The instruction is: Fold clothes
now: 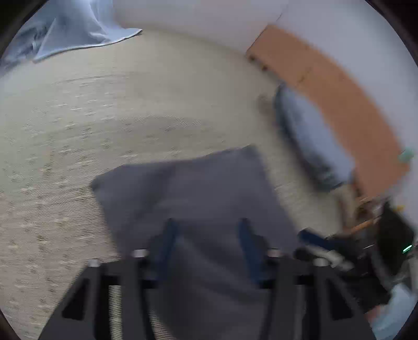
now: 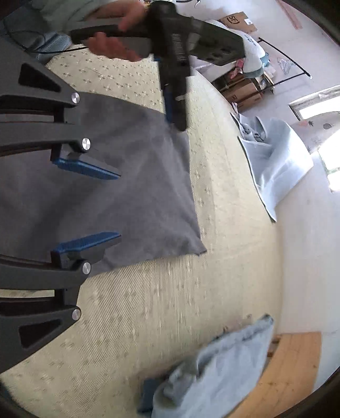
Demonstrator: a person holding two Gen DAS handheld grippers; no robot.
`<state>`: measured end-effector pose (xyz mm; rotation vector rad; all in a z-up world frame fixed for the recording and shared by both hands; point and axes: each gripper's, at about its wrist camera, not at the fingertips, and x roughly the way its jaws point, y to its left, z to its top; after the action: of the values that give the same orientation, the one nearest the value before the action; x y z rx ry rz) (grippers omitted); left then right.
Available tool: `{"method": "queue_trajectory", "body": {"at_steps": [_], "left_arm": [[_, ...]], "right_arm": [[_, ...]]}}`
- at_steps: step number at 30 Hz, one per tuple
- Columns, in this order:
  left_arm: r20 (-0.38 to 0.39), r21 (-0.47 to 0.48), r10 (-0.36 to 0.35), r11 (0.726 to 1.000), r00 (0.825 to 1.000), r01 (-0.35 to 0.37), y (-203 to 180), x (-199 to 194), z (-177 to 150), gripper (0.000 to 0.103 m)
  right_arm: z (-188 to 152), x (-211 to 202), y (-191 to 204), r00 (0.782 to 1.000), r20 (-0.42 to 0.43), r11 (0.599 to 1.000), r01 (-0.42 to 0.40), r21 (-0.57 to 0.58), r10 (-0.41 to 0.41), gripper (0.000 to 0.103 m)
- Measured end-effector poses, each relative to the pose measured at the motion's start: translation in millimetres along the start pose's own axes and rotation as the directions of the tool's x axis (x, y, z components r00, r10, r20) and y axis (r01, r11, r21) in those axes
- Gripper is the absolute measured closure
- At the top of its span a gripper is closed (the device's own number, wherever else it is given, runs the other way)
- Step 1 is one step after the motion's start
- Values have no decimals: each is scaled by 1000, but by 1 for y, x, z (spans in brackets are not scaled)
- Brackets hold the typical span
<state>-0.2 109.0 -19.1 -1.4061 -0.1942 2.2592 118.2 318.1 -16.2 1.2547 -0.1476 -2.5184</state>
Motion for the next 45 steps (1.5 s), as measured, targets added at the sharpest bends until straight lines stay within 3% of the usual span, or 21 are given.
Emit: {"method": "queue_trajectory", "body": {"at_steps": [1, 3, 5, 8, 12, 16, 22, 25, 27, 29, 31, 32, 37, 38, 40, 42, 45], "left_arm": [[-12, 3, 50, 999, 999, -50, 3, 8, -1, 87], [-30, -42, 95, 995, 995, -96, 20, 18, -4, 101], [-26, -92, 61, 994, 998, -64, 31, 19, -1, 101], [-14, -78, 110, 991, 994, -111, 25, 14, 4, 101], [58, -68, 137, 989, 989, -133, 15, -7, 12, 99], [102, -57, 79, 996, 992, -73, 3, -18, 25, 92], [27, -34, 31, 999, 999, -30, -10, 15, 37, 90], [-19, -5, 70, 998, 997, -70, -11, 29, 35, 90], [-37, 7, 178, 984, 983, -178, -1, 42, 37, 96], [-29, -93, 173, 980, 985, -175, 24, 42, 38, 101], [-24, -116, 227, 967, 974, -228, 39, 41, 39, 101], [-19, -121, 199, 972, 980, -200, 44, 40, 39, 101], [-13, -87, 222, 971, 975, -222, 39, 40, 40, 101], [-10, -80, 231, 970, 973, -231, 38, 39, 40, 101], [10, -95, 232, 968, 973, -230, 34, 35, 41, 101], [35, -104, 215, 972, 976, -210, 30, 28, 41, 98], [73, -109, 133, 986, 988, -125, 19, 19, 35, 92]], "right_arm": [[1, 10, -1, 1000, -23, 1000, 19, -12, -19, 61], [0, 31, -1, 995, -64, 997, 69, -46, -72, 75], [-4, 39, -4, 991, -80, 992, 106, -70, -111, 90], [-1, 40, -10, 983, -100, 987, 147, -69, -154, 99], [27, 19, -2, 983, -52, 982, 173, -73, -177, 99], [68, 14, 13, 994, 7, 990, 112, -81, -112, 97], [111, 59, 17, 999, -26, 999, 23, -40, -24, 97], [113, 88, 9, 997, -73, 999, 15, -52, -19, 97], [108, 99, 0, 996, -89, 999, -2, -42, -2, 97], [107, 114, -9, 993, -115, 999, -20, -37, 16, 97], [108, 122, -17, 992, -122, 999, -21, -47, 15, 97], [109, 127, -21, 992, -126, 998, -21, -53, 14, 100], [120, 133, -42, 994, -101, 999, 42, -33, -45, 103], [122, 132, -40, 992, -86, 995, 91, -44, -94, 96], [125, 122, -39, 993, -54, 994, 104, -25, -105, 96], [124, 113, -36, 998, -37, 999, 53, 7, -53, 96], [112, 105, -23, 1000, -31, 1000, -3, -11, 3, 95]]}}
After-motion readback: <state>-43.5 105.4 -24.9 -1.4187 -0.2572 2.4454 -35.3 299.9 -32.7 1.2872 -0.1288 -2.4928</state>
